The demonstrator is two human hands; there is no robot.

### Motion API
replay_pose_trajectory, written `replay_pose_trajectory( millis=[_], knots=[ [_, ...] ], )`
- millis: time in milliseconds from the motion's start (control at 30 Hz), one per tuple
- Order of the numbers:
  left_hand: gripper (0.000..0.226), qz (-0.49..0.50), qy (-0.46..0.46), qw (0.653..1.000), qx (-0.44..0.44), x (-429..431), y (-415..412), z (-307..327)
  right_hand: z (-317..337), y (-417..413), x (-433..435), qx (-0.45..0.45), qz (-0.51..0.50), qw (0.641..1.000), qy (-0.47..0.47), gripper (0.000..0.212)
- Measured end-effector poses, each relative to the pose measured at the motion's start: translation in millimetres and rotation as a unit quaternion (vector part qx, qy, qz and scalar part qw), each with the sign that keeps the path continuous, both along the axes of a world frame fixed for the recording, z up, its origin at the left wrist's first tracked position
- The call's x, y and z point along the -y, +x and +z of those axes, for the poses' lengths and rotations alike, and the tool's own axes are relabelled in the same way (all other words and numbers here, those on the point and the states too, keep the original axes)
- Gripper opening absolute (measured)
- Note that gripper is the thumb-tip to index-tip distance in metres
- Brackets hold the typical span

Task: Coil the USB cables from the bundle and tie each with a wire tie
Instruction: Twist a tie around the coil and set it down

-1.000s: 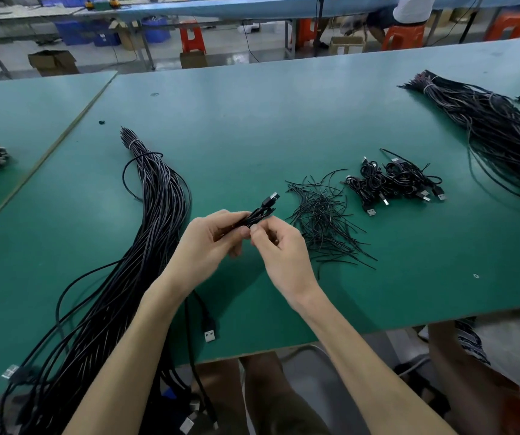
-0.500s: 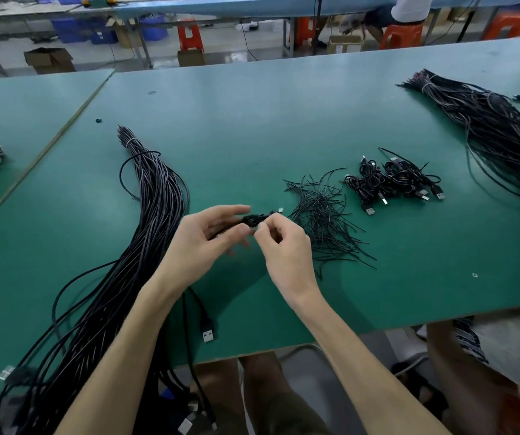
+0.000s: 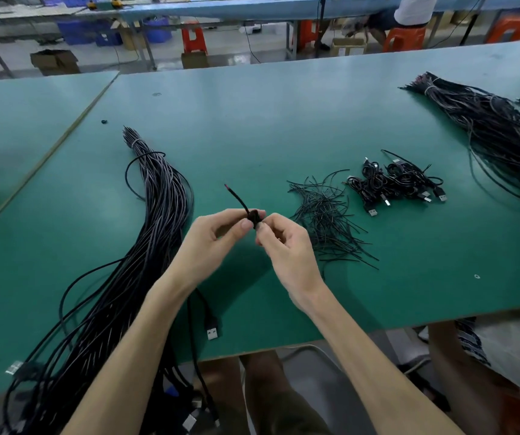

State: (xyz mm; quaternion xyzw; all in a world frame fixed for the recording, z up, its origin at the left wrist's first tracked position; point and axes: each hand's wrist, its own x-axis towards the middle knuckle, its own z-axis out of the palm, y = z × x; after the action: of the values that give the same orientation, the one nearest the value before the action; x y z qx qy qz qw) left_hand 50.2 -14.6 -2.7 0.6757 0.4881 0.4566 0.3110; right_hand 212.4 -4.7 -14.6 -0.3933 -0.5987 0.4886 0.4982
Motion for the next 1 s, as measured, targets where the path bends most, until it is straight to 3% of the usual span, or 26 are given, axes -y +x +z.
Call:
replay_pose_trajectory(
  millis=[133,233,367,467,533,633,800,867,1000],
  knots=[
    [0.032,0.078,0.024,0.994,-0.077,2,3,1,-2,1,1,0.055,0.018,0.998,0.028,0.032],
    [0.041,0.081,0.01,0.993,-0.083,2,1,1,0,-1,2,0.107,0.013,0.992,0.067,0.032],
    [0.042,0.076,-0.059,0.995,-0.024,-2,-2,3,2,-5,5,0.188,-0.009,0.969,0.159,0.031],
    [0.026,0.076,-0.159,0.982,0.065,-3,-10,0,2,-9,10,0.272,-0.019,0.924,0.269,0.027],
    [0.035,0.058,-0.211,0.971,0.097,-1,-14,0,1,-13,13,0.308,-0.034,0.898,0.314,0.022],
    [0.05,0.052,-0.23,0.96,0.148,1,-14,2,1,-11,12,0.274,-0.032,0.923,0.269,0.029],
    [0.028,-0.074,-0.189,0.956,0.212,7,-18,9,1,0,4,0.157,-0.055,0.978,0.125,0.029],
    [0.037,-0.111,-0.166,0.962,0.184,8,-17,8,0,1,2,0.121,-0.053,0.987,0.094,0.03],
    [0.035,-0.054,-0.104,0.988,0.1,4,-14,7,1,2,2,0.088,-0.034,0.993,0.068,0.032]
  ],
)
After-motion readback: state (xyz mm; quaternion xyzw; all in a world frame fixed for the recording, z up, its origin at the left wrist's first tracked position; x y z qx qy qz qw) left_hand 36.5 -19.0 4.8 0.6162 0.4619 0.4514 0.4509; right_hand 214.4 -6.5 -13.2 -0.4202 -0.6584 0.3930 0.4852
